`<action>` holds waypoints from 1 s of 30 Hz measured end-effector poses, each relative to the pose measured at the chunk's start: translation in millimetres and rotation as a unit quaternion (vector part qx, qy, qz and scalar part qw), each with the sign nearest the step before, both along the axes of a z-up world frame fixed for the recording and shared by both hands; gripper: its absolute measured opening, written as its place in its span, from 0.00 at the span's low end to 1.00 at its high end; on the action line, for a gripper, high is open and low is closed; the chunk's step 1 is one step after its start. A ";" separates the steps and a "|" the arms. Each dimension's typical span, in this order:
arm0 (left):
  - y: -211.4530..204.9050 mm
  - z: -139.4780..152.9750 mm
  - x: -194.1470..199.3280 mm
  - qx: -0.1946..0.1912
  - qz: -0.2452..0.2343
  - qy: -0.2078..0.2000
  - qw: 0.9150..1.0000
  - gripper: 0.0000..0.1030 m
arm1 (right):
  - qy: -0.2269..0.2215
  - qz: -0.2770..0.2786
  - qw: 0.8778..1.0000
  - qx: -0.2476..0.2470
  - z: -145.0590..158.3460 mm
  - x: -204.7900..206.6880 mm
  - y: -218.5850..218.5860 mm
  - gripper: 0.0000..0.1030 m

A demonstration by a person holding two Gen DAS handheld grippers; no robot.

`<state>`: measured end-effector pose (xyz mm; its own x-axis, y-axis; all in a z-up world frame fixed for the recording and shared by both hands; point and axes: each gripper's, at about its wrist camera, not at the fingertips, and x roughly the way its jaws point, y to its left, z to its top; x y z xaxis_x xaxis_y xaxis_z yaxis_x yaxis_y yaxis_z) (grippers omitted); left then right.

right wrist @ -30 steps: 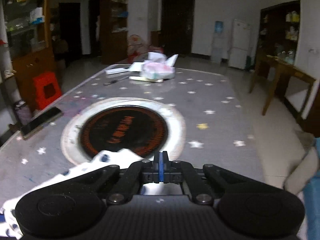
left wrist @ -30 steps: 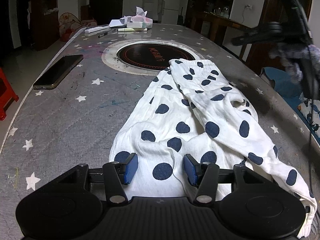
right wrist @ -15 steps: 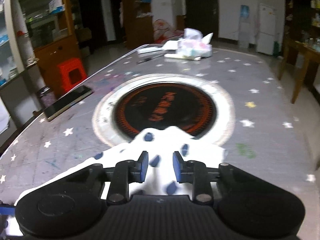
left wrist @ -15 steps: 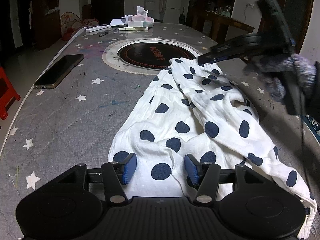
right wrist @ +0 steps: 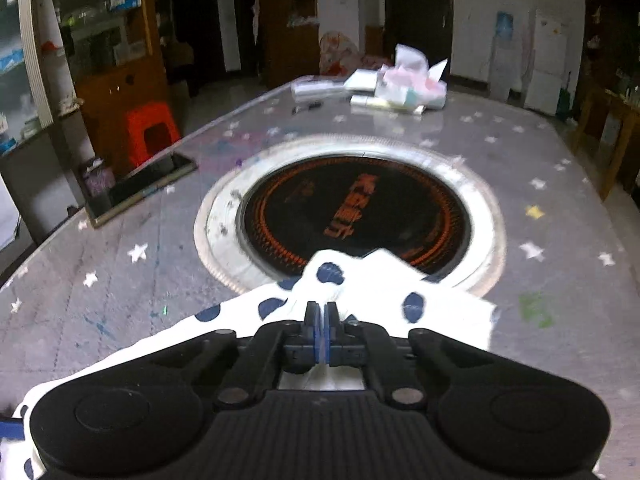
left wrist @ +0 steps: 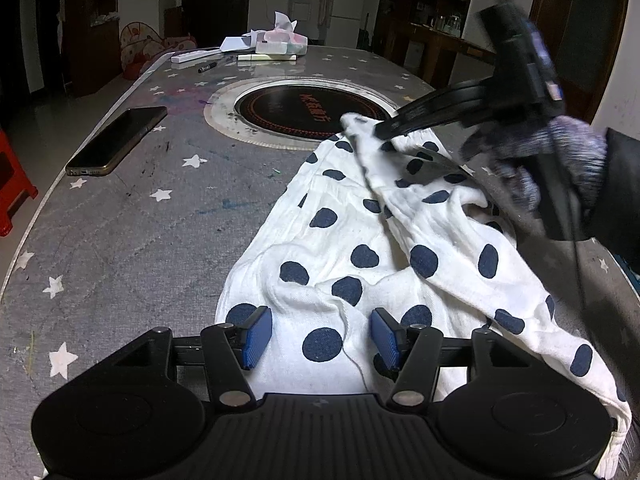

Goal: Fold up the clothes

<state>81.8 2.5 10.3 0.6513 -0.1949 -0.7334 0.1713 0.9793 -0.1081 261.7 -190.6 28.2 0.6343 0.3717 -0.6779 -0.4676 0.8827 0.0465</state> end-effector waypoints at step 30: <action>-8.8 -1.9 -2.6 0.031 0.008 -0.008 0.999 0.58 | -0.001 -0.181 0.978 -0.100 26.8 -105.3 -213.1 0.05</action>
<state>79.2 -6.3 8.4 0.6650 -0.1392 -0.7338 0.1570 0.9866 -0.0449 156.4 -403.7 54.9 0.7008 -0.0167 -0.7132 -0.1235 0.9818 -0.1444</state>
